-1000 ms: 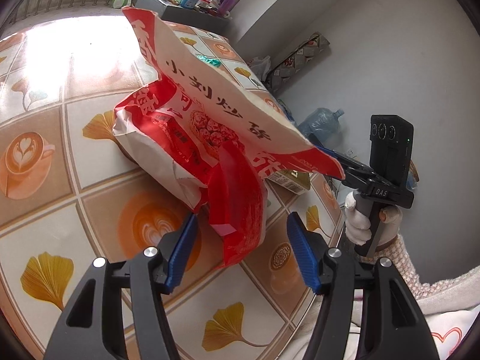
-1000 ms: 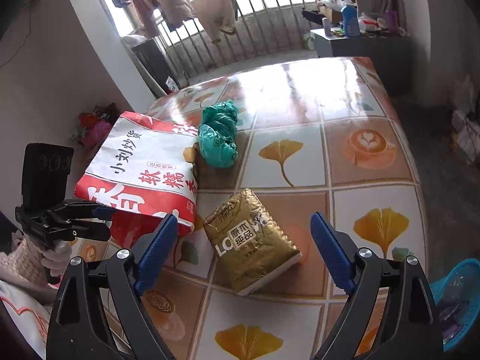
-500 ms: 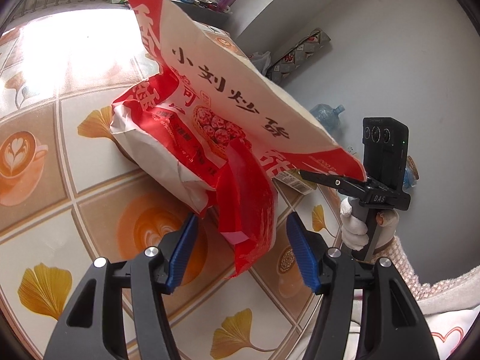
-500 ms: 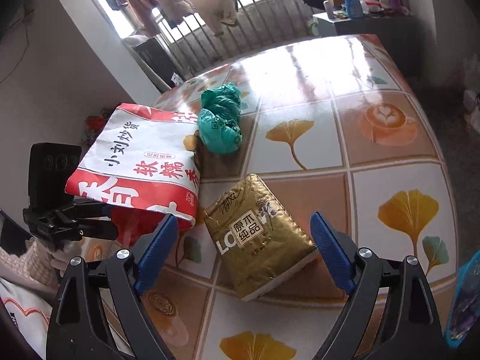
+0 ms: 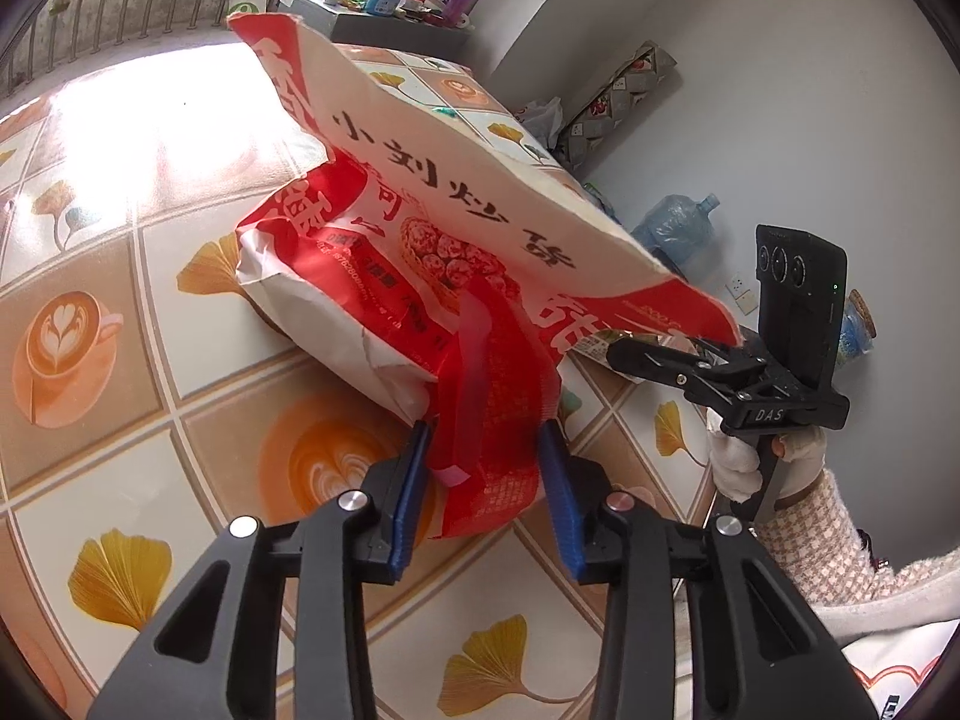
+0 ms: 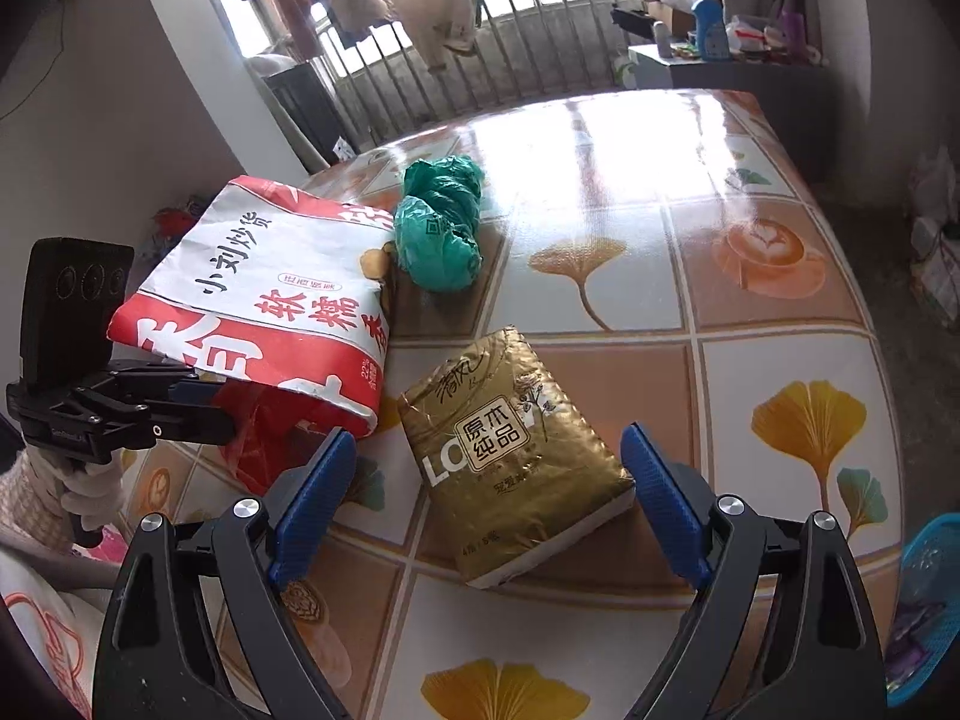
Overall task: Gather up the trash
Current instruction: 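Lift the red-and-white snack bag with the left gripper while the right gripper approaches the gold package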
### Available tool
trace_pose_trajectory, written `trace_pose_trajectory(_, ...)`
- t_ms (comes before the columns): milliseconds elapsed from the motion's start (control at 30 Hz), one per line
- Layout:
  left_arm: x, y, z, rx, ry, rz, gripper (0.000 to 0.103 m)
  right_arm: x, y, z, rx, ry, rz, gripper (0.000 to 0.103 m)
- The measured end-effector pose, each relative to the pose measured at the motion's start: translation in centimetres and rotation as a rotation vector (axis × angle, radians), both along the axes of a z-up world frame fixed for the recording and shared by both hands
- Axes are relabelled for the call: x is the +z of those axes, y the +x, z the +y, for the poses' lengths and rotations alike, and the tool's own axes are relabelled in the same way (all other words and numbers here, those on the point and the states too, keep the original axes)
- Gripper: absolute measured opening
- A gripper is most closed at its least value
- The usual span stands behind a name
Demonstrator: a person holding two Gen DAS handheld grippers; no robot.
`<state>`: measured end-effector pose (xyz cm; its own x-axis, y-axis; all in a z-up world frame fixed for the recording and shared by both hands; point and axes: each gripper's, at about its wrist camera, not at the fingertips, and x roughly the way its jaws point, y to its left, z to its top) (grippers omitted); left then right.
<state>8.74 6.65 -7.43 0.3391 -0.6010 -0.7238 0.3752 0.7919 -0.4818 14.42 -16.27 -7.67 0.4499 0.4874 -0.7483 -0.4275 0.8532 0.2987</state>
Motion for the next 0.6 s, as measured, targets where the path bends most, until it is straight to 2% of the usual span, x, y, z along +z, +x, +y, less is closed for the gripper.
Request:
trace_pose_trajectory(367, 0.6, -0.2, -1.0, 0.003, 0.048, -0.033, 0.024, 0.0, 0.0, 0.0, -0.005, -0.011, -0.007, 0.085)
trace_pose_trajectory(600, 1.1, -1.2, -0.8, 0.028, 0.050, -0.064, 0.015, 0.1, -0.2, 0.4, -0.023, -0.080, -0.017, 0.080)
